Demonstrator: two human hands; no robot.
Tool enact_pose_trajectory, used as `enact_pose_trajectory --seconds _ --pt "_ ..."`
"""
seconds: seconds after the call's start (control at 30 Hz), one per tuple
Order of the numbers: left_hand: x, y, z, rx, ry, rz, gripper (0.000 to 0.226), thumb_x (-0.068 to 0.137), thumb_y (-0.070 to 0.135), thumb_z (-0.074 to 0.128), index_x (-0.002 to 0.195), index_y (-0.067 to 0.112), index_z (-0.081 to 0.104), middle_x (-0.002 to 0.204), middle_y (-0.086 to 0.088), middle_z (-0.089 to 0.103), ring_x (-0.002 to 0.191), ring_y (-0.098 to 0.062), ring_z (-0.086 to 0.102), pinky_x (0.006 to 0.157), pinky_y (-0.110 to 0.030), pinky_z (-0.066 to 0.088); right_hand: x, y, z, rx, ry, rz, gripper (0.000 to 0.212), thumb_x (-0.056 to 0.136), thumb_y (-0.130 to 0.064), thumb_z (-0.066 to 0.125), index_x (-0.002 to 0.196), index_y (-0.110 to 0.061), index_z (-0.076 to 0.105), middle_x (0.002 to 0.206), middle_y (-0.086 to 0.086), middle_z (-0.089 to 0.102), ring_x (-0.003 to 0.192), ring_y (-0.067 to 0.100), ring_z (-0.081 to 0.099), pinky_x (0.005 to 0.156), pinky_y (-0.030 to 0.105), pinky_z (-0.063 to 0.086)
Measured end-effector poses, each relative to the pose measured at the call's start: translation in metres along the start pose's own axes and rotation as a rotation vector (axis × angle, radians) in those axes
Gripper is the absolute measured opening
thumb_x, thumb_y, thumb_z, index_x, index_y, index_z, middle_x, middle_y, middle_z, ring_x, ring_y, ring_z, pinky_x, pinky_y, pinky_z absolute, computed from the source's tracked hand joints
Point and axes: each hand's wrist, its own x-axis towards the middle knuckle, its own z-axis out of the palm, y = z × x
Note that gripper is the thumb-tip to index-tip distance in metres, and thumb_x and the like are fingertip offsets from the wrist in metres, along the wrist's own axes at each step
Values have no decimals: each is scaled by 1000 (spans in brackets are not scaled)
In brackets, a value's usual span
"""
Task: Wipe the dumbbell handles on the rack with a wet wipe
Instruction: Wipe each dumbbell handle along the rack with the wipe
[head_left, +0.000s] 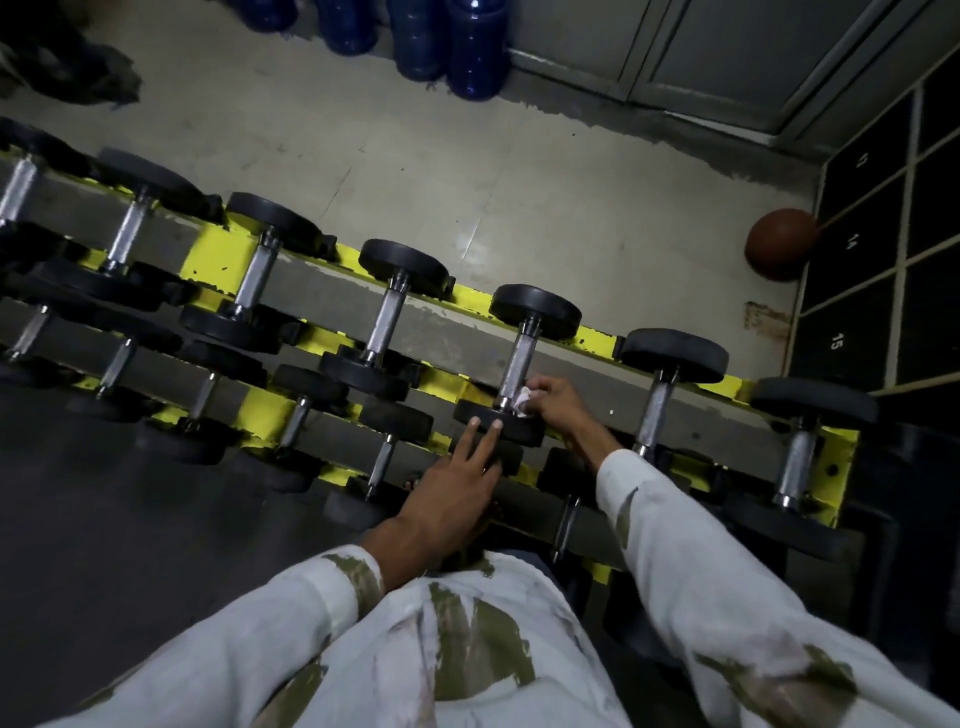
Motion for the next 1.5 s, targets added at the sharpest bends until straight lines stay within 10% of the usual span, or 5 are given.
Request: enact_pose_trajectory --seconds 0.17,0.37,0.73,1.23,1.5 --pt "8 -6 -9 3 -4 0 74 98 33 60 158 9 24 172 -13 -3 158 -36 1 105 -45 48 -17 6 15 -69 195 -240 15 82 -6 75 86 -16 65 88 0 70 80 12 64 64 22 49" --pt "7 -12 -7 41 -2 35 89 100 36 58 163 6 4 172 -13 1 158 -35 5 115 -44 36 4 -44 30 -1210 43 -911 17 88 -12 66 103 -21 64 102 3 63 94 26 59 86 37 47" --pt "4 -27 -7 0 7 102 88 98 29 59 164 7 4 172 -10 3 158 -31 6 120 -44 29 17 -91 55 -1987 -416 -533 19 91 -16 63 110 -17 66 120 7 68 112 27 63 107 44 35" --pt "9 -45 -18 81 4 168 84 101 24 54 163 1 3 171 -15 -8 158 -32 -1 127 -47 15 -5 -41 0 -1609 -255 -979 26 95 -23 63 117 -10 66 116 9 59 100 24 61 75 38 58" --pt "10 -48 -20 86 -15 198 87 100 28 57 163 0 2 171 -17 -9 158 -33 -3 127 -47 17 4 -13 10 -963 334 -663 38 95 -16 61 132 -18 54 121 7 51 86 22 63 67 32 53"
